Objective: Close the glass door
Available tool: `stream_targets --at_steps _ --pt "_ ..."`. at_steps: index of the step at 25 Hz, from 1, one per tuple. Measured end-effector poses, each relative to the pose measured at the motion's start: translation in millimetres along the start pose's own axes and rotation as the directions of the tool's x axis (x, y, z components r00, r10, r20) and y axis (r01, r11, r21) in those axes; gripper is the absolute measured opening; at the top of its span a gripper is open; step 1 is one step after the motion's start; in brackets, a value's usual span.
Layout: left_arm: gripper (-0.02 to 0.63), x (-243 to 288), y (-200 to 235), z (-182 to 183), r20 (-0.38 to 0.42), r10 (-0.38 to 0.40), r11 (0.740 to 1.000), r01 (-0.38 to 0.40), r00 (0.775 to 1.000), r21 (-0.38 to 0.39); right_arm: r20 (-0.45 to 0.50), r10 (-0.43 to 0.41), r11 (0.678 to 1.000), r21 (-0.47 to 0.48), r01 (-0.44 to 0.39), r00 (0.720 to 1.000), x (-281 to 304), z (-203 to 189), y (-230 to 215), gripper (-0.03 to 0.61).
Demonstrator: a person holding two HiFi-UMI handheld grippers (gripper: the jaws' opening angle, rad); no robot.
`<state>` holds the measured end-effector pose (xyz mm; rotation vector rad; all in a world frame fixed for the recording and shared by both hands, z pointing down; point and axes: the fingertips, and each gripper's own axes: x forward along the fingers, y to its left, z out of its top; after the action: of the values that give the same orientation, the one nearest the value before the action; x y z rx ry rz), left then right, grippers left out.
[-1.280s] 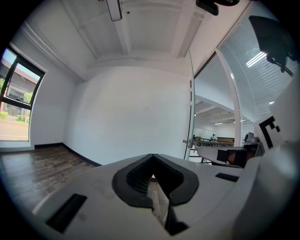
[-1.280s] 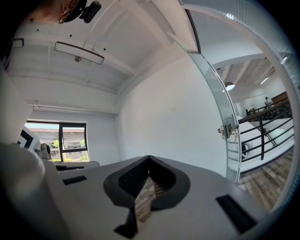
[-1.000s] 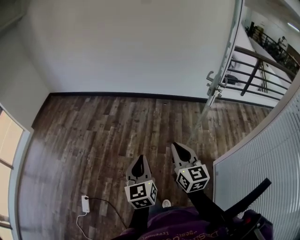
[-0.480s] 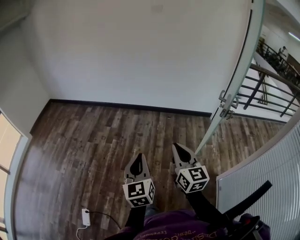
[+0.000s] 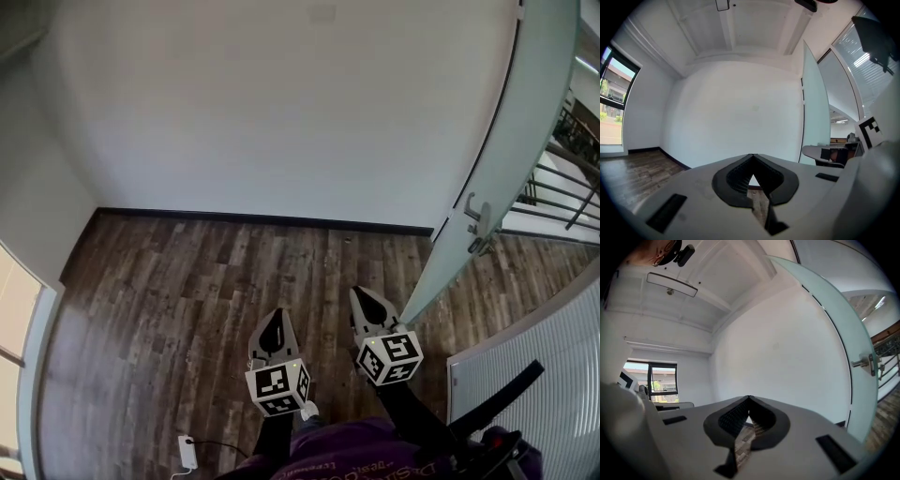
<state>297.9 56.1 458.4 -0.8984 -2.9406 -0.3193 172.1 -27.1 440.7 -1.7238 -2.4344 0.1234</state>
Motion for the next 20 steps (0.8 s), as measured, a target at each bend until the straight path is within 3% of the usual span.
stream_targets --at_steps 13,20 --pt "0.002 61.1 45.6 -8.6 -0.037 -0.022 1.0 0.021 0.999 -0.023 -0.037 -0.076 0.997 0.001 0.076 0.996 65.5 -13.9 -17.2 -0.003" --pt "0.002 120.2 65.3 -2.3 -0.043 -0.007 1.0 0.006 0.999 -0.013 -0.041 -0.051 0.999 0.013 0.052 0.998 129.6 -10.9 -33.5 -0.003"
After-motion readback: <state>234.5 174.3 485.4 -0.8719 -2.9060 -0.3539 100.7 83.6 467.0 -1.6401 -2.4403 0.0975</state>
